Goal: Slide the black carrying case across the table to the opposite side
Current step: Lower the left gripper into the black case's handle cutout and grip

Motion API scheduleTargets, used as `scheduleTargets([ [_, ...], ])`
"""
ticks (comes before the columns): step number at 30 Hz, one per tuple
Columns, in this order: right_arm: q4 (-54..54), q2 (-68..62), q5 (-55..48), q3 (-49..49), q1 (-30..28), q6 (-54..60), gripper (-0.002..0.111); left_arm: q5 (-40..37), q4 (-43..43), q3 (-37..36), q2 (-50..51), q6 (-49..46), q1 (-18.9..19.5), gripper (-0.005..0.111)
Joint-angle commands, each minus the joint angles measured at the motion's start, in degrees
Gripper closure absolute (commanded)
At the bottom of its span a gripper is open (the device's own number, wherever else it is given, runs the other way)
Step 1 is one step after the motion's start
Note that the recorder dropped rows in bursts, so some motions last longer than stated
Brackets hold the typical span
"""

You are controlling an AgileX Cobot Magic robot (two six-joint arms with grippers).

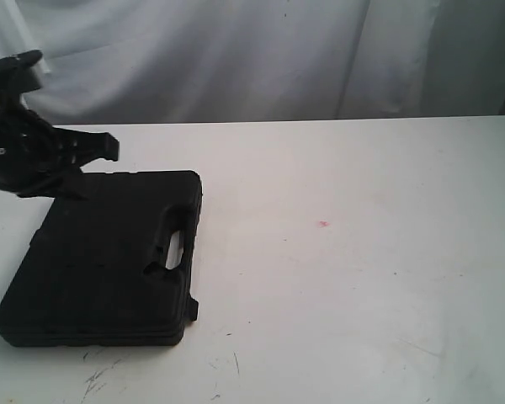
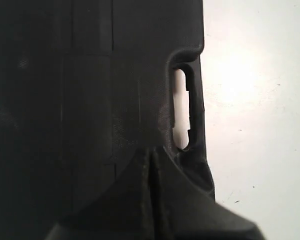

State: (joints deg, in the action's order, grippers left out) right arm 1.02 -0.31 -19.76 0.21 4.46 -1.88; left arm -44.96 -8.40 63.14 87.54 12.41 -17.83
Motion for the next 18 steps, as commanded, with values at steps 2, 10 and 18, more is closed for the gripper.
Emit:
scheduleTargets([
  [2,0.1,0.3,0.0,-0.2,0.1,-0.2,0.108,-0.2,5.0,4.3,6.1,7.3,-6.1,0.107],
  [10,0.1,0.3,0.0,-0.2,0.1,-0.2,0.108,-1.0,5.1,10.8,15.6,8.8,-10.9,0.107],
  [18,0.1,0.3,0.0,-0.2,0.1,-0.2,0.108,-4.3,12.2,16.9,22.6,16.3,-12.4,0.091],
])
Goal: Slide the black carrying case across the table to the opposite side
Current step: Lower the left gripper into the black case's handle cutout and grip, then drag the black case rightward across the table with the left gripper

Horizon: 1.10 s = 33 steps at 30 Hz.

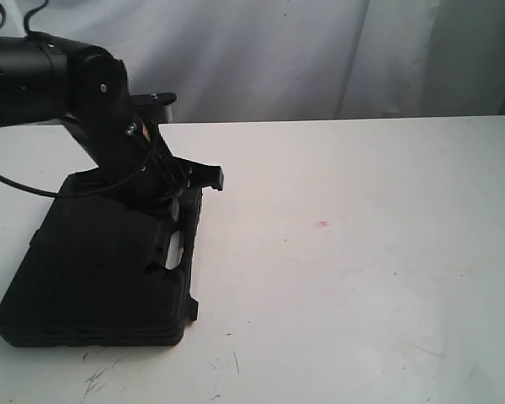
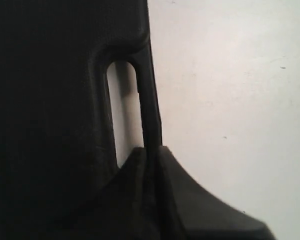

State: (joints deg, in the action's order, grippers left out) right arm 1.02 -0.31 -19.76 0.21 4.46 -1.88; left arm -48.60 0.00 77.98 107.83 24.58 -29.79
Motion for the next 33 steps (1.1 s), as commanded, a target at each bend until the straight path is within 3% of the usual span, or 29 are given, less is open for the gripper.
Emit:
scheduleTargets([
  [1,0.1,0.3,0.0,-0.2,0.1,-0.2,0.108,-0.3,3.8,2.3,3.0,3.8,-0.5,0.087],
  [6,0.1,0.3,0.0,-0.2,0.1,-0.2,0.108,2.1,3.6,2.7,5.3,3.7,-0.5,0.075],
  [33,0.1,0.3,0.0,-0.2,0.1,-0.2,0.108,2.8,2.1,9.0,17.1,3.5,-0.5,0.075],
])
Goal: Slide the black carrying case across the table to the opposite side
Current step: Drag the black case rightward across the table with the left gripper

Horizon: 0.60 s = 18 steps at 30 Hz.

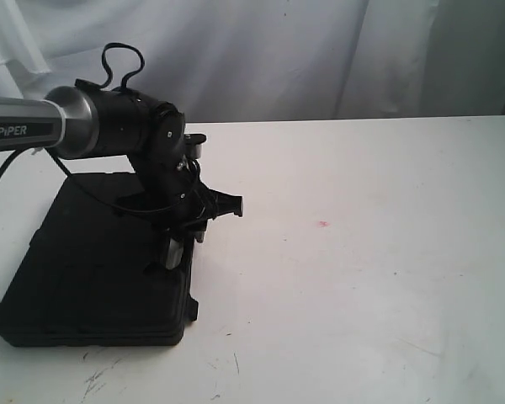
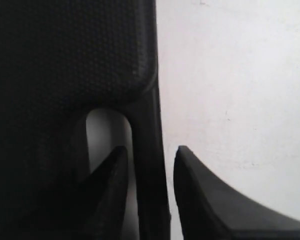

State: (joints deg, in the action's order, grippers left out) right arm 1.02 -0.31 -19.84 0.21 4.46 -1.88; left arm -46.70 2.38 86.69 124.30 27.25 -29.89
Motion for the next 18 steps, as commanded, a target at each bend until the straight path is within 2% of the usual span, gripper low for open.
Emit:
scheduleTargets([
  [1,0.1,0.3,0.1,-0.2,0.1,-0.2,0.108,1.7,-0.3,0.3,0.7,0.8,-0.4,0.077],
  [3,0.1,0.3,0.1,-0.2,0.1,-0.2,0.108,2.2,-0.3,0.3,0.7,0.8,-0.4,0.095],
  [4,0.1,0.3,0.1,-0.2,0.1,-0.2,0.108,2.3,-0.3,0.3,0.7,0.8,-0.4,0.107],
  [10,0.1,0.3,0.1,-0.2,0.1,-0.2,0.108,3.3,-7.9,0.3,0.7,0.6,-0.5,0.107],
  [18,0.1,0.3,0.1,-0.2,0.1,-0.2,0.108,6.7,-10.1,0.3,0.9,1.0,-4.8,0.107],
])
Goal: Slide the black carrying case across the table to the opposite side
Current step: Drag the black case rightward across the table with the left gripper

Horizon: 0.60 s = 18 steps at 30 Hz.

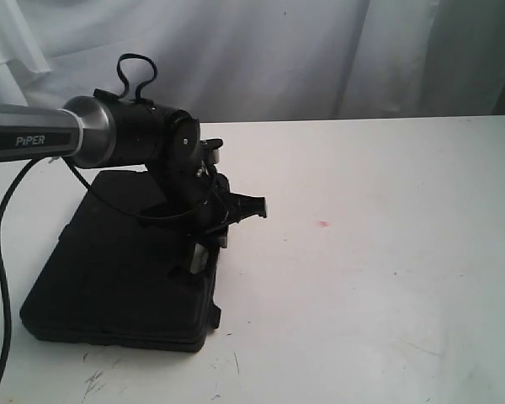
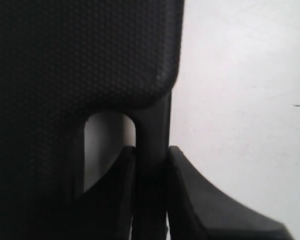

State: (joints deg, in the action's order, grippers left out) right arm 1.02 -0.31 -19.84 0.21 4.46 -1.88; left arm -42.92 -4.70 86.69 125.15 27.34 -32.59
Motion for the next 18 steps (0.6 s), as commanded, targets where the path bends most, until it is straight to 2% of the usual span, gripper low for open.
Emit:
scheduleTargets([
  [1,0.1,0.3,0.1,-0.2,0.1,-0.2,0.108,3.3,-3.3,0.3,0.1,0.9,-2.3,0.107],
  [9,0.1,0.3,0.1,-0.2,0.1,-0.2,0.108,5.7,-8.8,0.3,0.2,0.9,-3.0,0.107],
  [18,0.1,0.3,0.1,-0.2,0.1,-0.2,0.108,11.6,-12.3,0.3,0.2,0.9,-7.4,0.107],
])
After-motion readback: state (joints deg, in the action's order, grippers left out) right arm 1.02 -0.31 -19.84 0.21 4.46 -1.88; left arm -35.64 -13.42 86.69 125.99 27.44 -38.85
